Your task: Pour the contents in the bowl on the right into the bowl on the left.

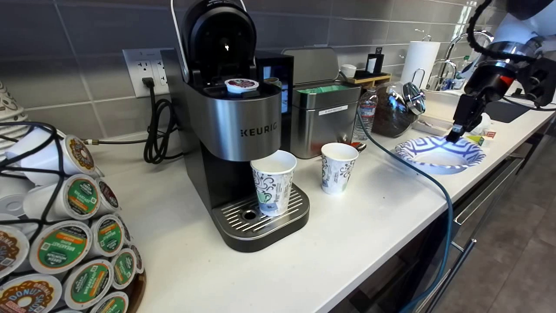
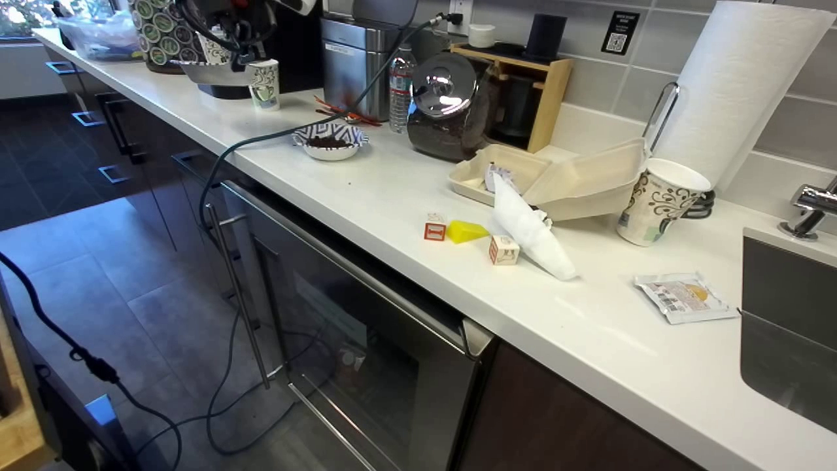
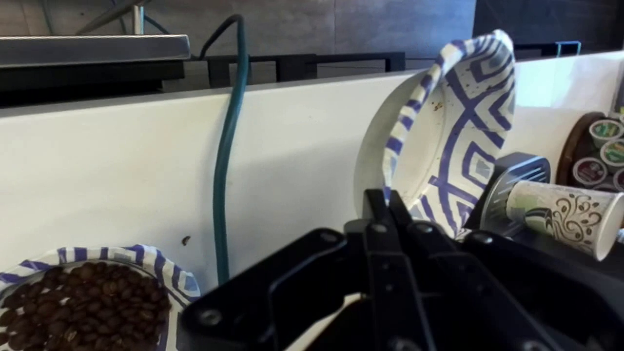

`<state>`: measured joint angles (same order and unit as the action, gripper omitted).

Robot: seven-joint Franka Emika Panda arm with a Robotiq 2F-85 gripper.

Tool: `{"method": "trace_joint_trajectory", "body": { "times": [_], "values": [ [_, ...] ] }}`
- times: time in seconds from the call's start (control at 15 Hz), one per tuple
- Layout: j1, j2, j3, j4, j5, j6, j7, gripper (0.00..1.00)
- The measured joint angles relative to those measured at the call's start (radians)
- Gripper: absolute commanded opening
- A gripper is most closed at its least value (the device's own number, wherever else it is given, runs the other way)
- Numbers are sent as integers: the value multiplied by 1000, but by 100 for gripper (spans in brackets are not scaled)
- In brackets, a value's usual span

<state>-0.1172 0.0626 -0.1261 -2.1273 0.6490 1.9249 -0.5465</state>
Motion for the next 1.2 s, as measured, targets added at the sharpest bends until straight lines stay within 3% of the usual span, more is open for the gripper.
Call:
{"method": "trace_joint_trajectory", "body": {
  "times": [0.4,0.53,0.87,1.2],
  "values": [
    [-43,132,-5,82,168,21,70,1],
    [-41,143,2,83,176,71,70,3],
    [-43,143,3,83,183,72,74,1],
    [-30,171,39,59,341,242,108,1]
  ]
}}
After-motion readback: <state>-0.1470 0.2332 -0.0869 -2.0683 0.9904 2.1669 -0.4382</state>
